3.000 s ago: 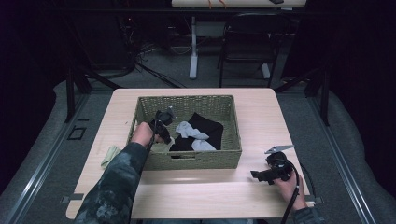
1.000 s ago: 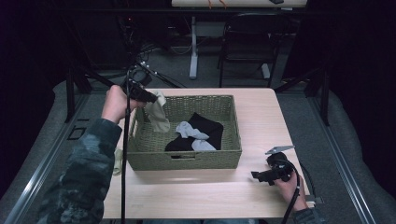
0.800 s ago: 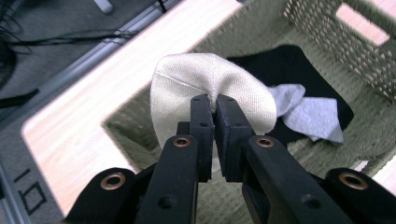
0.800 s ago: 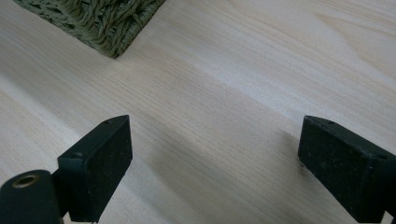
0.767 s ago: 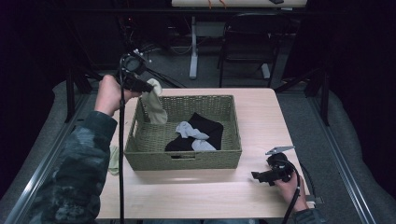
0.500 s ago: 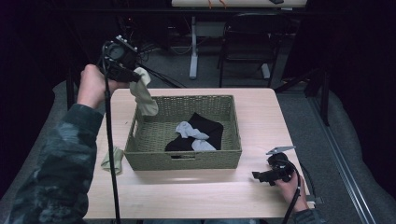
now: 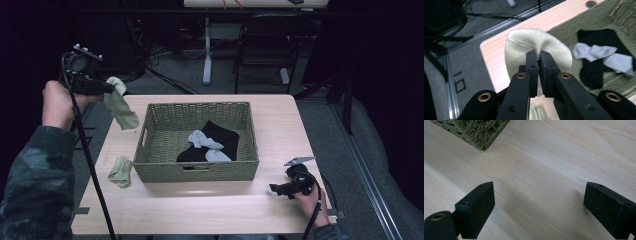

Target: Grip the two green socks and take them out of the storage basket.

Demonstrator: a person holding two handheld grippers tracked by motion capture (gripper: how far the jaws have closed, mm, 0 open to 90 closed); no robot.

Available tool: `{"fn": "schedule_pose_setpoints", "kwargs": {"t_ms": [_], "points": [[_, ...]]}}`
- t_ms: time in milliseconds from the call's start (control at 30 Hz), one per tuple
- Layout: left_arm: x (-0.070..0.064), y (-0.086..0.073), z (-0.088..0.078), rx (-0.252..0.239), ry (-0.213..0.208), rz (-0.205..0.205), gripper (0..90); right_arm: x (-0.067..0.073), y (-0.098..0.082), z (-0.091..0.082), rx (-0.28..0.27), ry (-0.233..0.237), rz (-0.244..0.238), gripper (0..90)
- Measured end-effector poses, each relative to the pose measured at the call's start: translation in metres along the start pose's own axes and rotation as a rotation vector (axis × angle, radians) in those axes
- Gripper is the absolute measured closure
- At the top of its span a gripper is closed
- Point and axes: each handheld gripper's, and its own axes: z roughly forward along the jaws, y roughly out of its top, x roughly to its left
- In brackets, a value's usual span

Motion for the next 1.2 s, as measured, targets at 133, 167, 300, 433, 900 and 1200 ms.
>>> {"fn": "schedule_pose_setpoints", "kwargs": {"t_ms": [133, 167, 300, 433, 900, 1200], "points": [[0.009, -0.018, 0.008, 0.029, 0.015, -0.028, 85.9, 0.0, 0.0, 0.001, 0.011, -0.01, -0.004, 9.5], [0.012, -0.023, 0.011, 0.035, 0.015, -0.037, 85.9, 0.0, 0.0, 0.001, 0.009, -0.008, -0.004, 9.5], [0.019, -0.044, 0.028, 0.056, -0.006, -0.08, 85.9, 0.001, 0.0, 0.0, 0.006, -0.014, -0.005, 9.4], [0.019, -0.064, 0.053, 0.098, -0.023, -0.099, 85.9, 0.0, -0.001, -0.001, 0.013, -0.011, -0.002, 9.5], [0.01, -0.139, 0.154, 0.257, -0.111, -0.202, 84.2, 0.0, -0.001, 0.0, 0.02, -0.013, -0.008, 9.5], [0.002, -0.17, 0.155, 0.23, -0.08, -0.271, 37.1, 0.0, -0.002, -0.001, 0.011, -0.009, 0.0, 9.5]]}}
